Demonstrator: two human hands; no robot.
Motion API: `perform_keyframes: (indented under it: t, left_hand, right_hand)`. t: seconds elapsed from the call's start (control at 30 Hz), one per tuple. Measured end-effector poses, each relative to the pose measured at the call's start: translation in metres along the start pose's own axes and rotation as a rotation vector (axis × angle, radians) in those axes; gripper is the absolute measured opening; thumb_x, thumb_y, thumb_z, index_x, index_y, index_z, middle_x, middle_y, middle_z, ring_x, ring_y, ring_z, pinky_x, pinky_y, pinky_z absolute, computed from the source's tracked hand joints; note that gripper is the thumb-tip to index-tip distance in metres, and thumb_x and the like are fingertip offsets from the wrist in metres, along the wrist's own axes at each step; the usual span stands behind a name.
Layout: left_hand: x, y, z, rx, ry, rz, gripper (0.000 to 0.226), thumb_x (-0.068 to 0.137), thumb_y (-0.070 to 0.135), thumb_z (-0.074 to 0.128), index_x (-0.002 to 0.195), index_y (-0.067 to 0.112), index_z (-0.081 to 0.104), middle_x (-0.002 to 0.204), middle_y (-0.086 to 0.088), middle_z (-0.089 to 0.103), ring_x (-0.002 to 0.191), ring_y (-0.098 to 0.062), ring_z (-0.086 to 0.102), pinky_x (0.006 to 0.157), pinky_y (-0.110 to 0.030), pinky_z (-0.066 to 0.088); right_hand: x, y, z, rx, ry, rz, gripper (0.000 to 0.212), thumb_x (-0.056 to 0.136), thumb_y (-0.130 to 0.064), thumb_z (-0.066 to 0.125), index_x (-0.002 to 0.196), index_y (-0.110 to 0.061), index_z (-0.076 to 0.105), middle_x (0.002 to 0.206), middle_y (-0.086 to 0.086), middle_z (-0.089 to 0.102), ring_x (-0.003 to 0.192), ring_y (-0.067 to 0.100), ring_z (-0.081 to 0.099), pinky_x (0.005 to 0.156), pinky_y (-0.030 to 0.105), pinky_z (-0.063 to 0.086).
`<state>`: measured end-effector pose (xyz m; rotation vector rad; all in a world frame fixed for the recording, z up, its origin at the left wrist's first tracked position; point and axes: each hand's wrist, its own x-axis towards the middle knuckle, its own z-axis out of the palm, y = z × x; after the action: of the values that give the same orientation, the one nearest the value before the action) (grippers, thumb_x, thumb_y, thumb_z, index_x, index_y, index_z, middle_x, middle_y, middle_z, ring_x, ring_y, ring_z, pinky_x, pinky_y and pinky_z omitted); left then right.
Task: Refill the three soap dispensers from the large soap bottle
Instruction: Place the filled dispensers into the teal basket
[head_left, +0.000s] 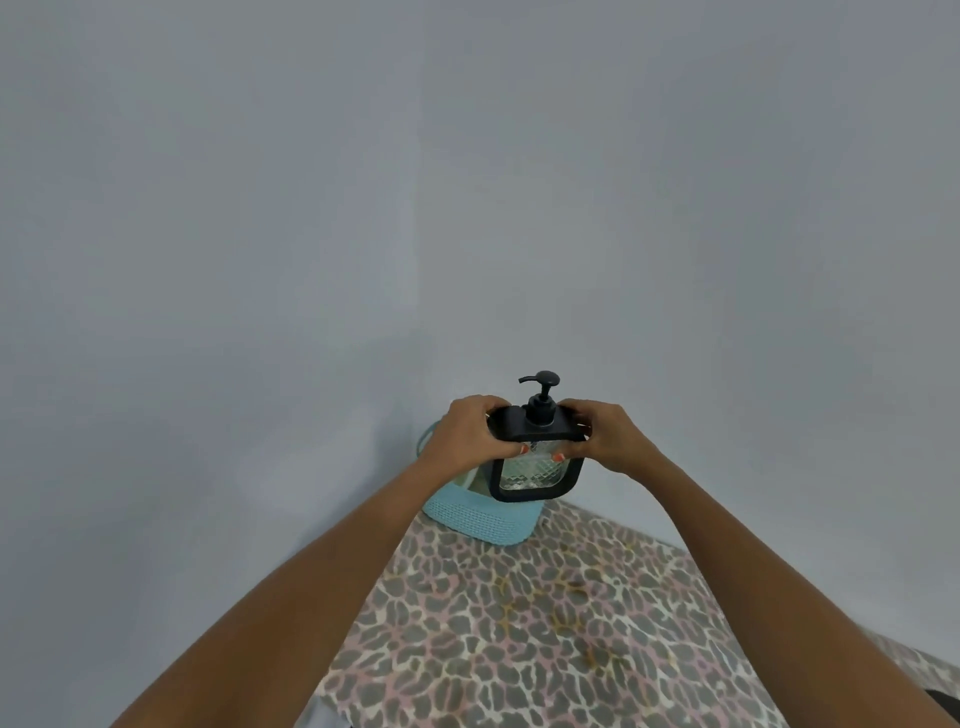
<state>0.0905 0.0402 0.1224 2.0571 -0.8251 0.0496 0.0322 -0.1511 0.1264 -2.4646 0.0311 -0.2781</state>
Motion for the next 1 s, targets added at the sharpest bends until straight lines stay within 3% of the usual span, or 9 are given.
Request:
perform_keyframes:
  t: [0.07, 0.2, 0.3, 0.47, 0.67, 0.8, 1.0]
  left_hand:
    - [0.006, -0.008, 0.001, 0.012, 0.030, -0.023, 0.048, 0.066, 0.018, 0.080, 0.110, 0.008, 0.063, 0.108, -0.009, 0.066, 0.089, -0.015, 0.058, 0.080, -0.024, 0.047]
    - [0.013, -0.024, 0.005, 0.022, 0.082, -0.089, 0.051, 0.063, 0.022, 0.081, 0.109, 0.010, 0.062, 0.107, -0.008, 0.066, 0.094, -0.019, 0.061, 0.083, -0.031, 0.051]
    - [0.015, -0.036, 0.011, 0.041, 0.118, -0.134, 0.052, 0.062, 0.025, 0.082, 0.107, 0.010, 0.062, 0.106, -0.007, 0.065, 0.095, -0.020, 0.061, 0.084, -0.035, 0.052]
    - [0.015, -0.053, 0.024, 0.048, 0.148, -0.178, 0.050, 0.059, 0.028, 0.083, 0.102, 0.011, 0.062, 0.100, -0.007, 0.066, 0.091, -0.021, 0.062, 0.082, -0.037, 0.052]
    - [0.012, -0.069, 0.042, 0.078, 0.144, -0.234, 0.049, 0.060, 0.035, 0.080, 0.096, 0.014, 0.055, 0.095, -0.002, 0.061, 0.087, -0.019, 0.060, 0.072, -0.033, 0.051]
    - [0.009, -0.073, 0.051, 0.243, 0.179, -0.275, 0.052, 0.063, 0.048, 0.073, 0.096, 0.016, 0.049, 0.098, 0.002, 0.055, 0.090, -0.017, 0.056, 0.064, -0.030, 0.044]
    - [0.004, -0.083, 0.063, 0.323, 0.221, -0.279, 0.056, 0.068, 0.050, 0.070, 0.102, 0.013, 0.048, 0.106, -0.002, 0.052, 0.101, -0.019, 0.052, 0.068, -0.031, 0.046]
  right_hand:
    - [0.015, 0.002, 0.003, -0.006, -0.021, -0.017, 0.054, 0.063, 0.002, 0.078, 0.113, 0.000, 0.058, 0.097, 0.011, 0.062, 0.087, 0.020, 0.056, 0.069, 0.002, 0.041]
    - [0.038, 0.009, 0.017, -0.007, -0.043, -0.040, 0.055, 0.064, 0.004, 0.077, 0.114, 0.000, 0.057, 0.105, 0.017, 0.064, 0.095, 0.024, 0.058, 0.082, 0.021, 0.044]
    - [0.053, 0.014, 0.027, -0.046, -0.058, -0.050, 0.057, 0.063, 0.006, 0.076, 0.116, -0.002, 0.057, 0.104, 0.016, 0.065, 0.095, 0.023, 0.057, 0.072, 0.011, 0.040]
    - [0.067, 0.024, 0.045, -0.137, -0.098, -0.055, 0.065, 0.064, 0.008, 0.073, 0.125, -0.003, 0.052, 0.114, 0.014, 0.063, 0.106, 0.025, 0.056, 0.080, 0.017, 0.034]
    - [0.074, 0.039, 0.063, -0.234, -0.139, -0.066, 0.062, 0.068, 0.009, 0.066, 0.126, -0.009, 0.052, 0.108, 0.014, 0.066, 0.088, 0.015, 0.052, 0.073, 0.018, 0.032]
    - [0.079, 0.042, 0.074, -0.255, -0.156, -0.079, 0.056, 0.070, 0.011, 0.061, 0.123, -0.008, 0.055, 0.105, 0.016, 0.066, 0.091, 0.026, 0.059, 0.074, 0.022, 0.036]
    - [0.084, 0.041, 0.087, -0.297, -0.188, -0.084, 0.054, 0.077, 0.007, 0.054, 0.127, -0.014, 0.051, 0.107, 0.015, 0.064, 0.097, 0.028, 0.058, 0.074, 0.023, 0.035]
